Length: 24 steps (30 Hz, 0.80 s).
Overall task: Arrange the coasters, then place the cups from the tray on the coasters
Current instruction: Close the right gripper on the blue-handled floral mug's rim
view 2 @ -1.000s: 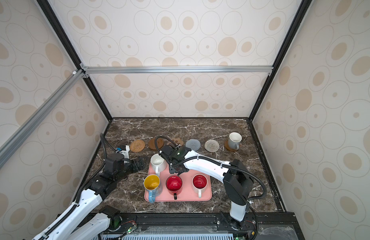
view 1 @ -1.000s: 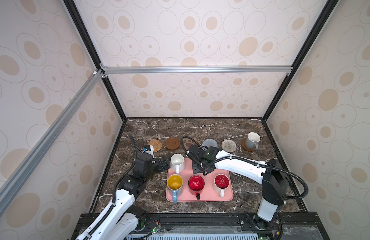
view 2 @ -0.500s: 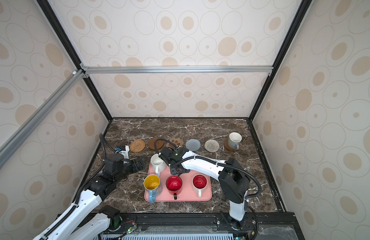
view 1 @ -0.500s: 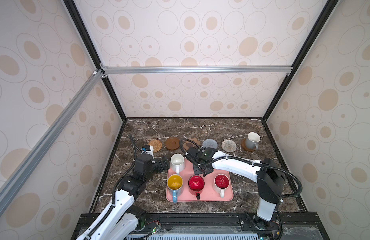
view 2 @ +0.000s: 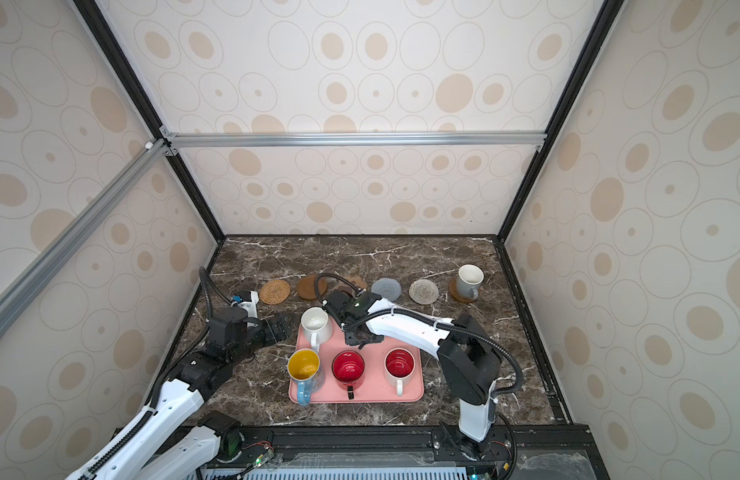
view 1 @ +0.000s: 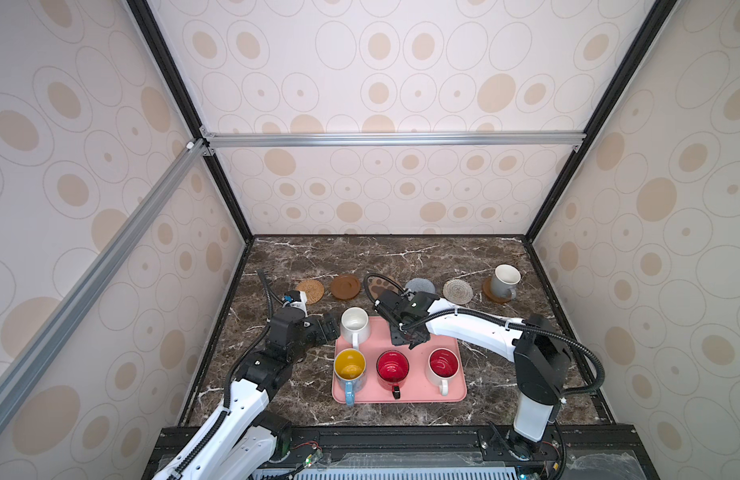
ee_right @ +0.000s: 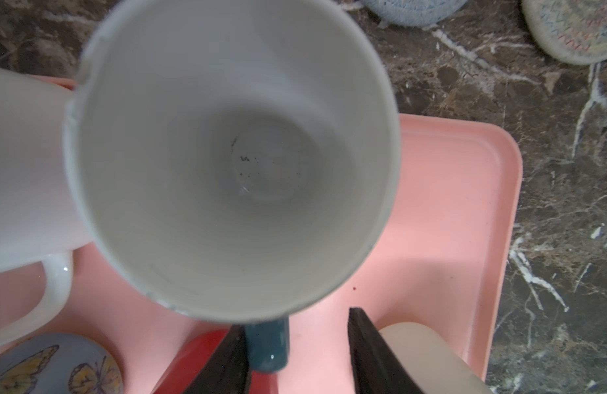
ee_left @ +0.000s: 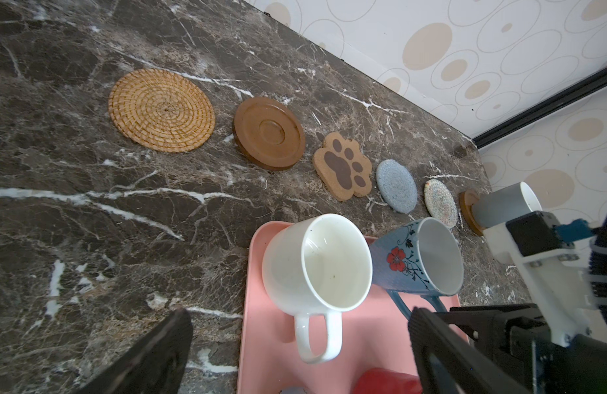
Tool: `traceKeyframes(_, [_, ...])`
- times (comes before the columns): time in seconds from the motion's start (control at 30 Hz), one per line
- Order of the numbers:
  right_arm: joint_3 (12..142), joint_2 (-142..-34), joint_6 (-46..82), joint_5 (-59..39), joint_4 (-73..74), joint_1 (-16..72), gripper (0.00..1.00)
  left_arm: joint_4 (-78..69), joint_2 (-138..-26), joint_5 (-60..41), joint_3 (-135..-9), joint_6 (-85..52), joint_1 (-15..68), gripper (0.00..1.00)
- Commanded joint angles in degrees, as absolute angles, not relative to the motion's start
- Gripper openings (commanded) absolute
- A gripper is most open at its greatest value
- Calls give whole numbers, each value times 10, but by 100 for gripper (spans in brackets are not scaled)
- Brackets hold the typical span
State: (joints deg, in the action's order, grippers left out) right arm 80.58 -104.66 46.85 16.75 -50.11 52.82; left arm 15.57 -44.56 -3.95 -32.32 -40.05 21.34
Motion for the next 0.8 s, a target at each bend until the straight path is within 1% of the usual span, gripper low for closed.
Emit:
traceKeyframes(0.0, [791,-1034,470,176,-513,526,47,163,-446,-35,-330,-405,216,100])
traceKeyframes(0.27, [788,-1041,466,154,-494,526,46,160,-447,-37,-330,-405,216,100])
traceKeyframes(0.77, [784,-1055,450,149,-458,526,43,165,-446,-39,-335,-404,216,100])
